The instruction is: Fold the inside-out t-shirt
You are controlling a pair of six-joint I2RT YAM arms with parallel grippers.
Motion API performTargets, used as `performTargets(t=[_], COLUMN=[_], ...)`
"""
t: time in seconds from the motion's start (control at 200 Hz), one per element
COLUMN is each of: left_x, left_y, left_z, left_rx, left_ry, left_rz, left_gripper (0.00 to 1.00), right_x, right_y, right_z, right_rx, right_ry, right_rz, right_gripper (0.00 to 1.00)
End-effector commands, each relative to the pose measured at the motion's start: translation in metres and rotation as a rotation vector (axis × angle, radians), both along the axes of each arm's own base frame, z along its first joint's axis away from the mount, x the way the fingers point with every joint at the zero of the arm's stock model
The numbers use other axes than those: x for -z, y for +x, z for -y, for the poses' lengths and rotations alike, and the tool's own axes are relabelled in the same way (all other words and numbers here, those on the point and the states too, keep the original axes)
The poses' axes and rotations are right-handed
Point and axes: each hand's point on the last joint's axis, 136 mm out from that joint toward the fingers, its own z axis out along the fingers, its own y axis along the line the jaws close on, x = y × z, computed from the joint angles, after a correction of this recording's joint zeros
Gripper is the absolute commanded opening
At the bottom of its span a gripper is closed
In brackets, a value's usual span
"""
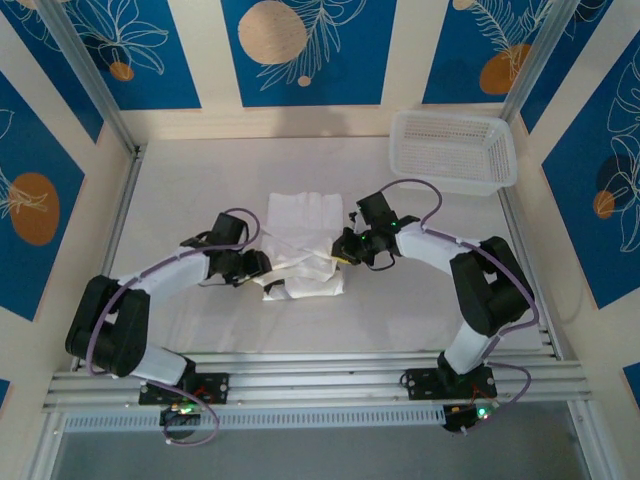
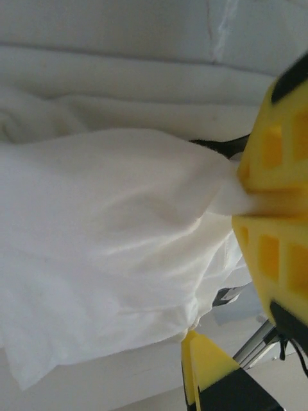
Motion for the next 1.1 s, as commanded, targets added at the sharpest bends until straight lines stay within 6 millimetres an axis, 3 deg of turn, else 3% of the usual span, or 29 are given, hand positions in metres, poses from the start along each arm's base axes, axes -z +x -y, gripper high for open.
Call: performTargets(t=[0.0, 0.165, 0.44, 0.58, 0.71, 0.805, 0.94, 1.095], left_x=[-0.002, 0.011, 0.007, 0.002, -0.006, -0.026, -0.06, -0.077], left_y=[0.012, 0.016, 0.026, 0.027, 0.027, 0.031, 0.053, 0.107], left_z=[-0.007, -0.013, 0.005, 0.01, 0.012, 0.016, 0.025, 0.036], left_rx=[-0.017, -0.036, -0.026, -0.03, -0.036, -0.043, -0.043, -0.049], left_ry=[0.021, 0.022, -0.082, -0.118, -0.142, -0.175, -0.212, -0.203], left_rz=[0.023, 0.006, 0.03, 0.041, 0.046, 0.083, 0.134, 0.177], left_gripper=[0.5, 0.51, 0.46, 0.3, 0.03, 0.0, 0.0, 0.0], right_x=[-0.011, -0.01, -0.006, -0.005, -0.004, -0.006, -0.022, -0.034], right_y=[0.001, 0.0, -0.001, -0.002, -0.005, -0.007, 0.01, 0.062], right_z=[-0.006, -0.004, -0.004, -0.002, 0.004, 0.011, 0.012, 0.019], right_rx=[-0.021, -0.013, -0.016, -0.01, 0.015, 0.046, 0.084, 0.176], right_ry=[0.021, 0.016, 0.007, 0.0, -0.016, 0.012, 0.066, 0.13], right_rz=[0.017, 0.009, -0.008, -0.01, -0.02, -0.03, -0.004, -0.011], right_gripper=[0.04, 0.01, 0.0, 0.0, 0.0, 0.0, 0.0, 0.0])
